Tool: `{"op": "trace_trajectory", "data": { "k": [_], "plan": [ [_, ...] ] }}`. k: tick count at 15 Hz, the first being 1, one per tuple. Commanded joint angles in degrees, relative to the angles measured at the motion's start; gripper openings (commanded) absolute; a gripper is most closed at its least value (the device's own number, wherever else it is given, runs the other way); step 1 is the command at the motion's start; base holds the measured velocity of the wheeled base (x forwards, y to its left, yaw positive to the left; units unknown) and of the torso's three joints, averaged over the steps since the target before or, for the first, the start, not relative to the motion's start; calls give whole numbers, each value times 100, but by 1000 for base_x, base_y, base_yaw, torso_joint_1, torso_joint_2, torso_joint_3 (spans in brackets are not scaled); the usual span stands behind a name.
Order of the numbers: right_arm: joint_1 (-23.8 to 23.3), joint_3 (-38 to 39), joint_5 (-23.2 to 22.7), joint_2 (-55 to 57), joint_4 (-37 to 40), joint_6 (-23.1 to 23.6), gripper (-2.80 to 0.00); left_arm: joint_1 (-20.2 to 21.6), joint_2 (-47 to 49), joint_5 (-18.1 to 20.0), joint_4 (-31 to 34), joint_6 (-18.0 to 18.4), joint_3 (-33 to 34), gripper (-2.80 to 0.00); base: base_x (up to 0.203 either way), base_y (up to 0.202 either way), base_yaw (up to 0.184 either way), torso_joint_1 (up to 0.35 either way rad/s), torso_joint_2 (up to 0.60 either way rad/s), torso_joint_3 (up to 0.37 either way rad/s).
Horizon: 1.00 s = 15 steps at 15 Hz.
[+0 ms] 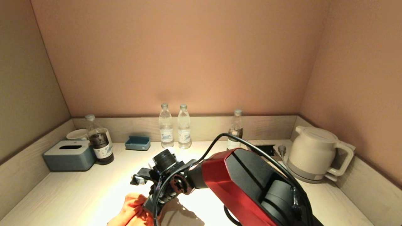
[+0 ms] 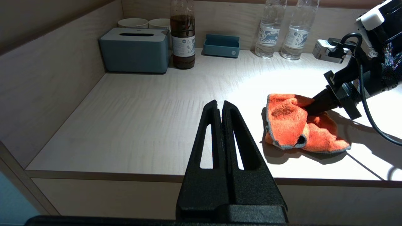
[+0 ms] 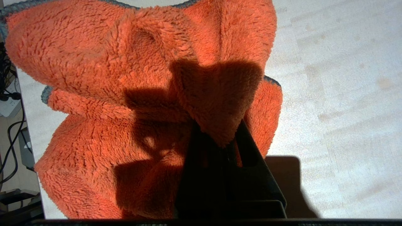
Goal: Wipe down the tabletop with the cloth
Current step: Sweep the stains on the table
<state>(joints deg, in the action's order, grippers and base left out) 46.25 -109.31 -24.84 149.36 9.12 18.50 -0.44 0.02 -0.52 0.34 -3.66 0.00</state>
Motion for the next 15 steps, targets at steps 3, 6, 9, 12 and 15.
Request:
{"op": "trace_trajectory", "data": {
  "k": [3,6,9,12,15],
  "plan": [
    [-272,10,941,-25,-5,-52,-280,0,-2,-1,1,-3,0,-280,0,0,0,0,0,0],
    [-512,78,1202,-184,13,-88,-280,0,-2,-1,1,-3,0,-280,0,0,0,0,0,0],
    [-792,480,1227,-477,3,-110,-280,0,-2,-1,1,-3,0,-280,0,0,0,0,0,0],
    [-918,1032,1254,-756,-81,-111,-280,0,-2,-1,1,-3,0,-280,0,0,0,0,0,0],
    [-1138,1744,1560,-1025,-731,-118,-280,0,-2,-1,1,-3,0,-280,0,0,0,0,0,0]
  ]
}}
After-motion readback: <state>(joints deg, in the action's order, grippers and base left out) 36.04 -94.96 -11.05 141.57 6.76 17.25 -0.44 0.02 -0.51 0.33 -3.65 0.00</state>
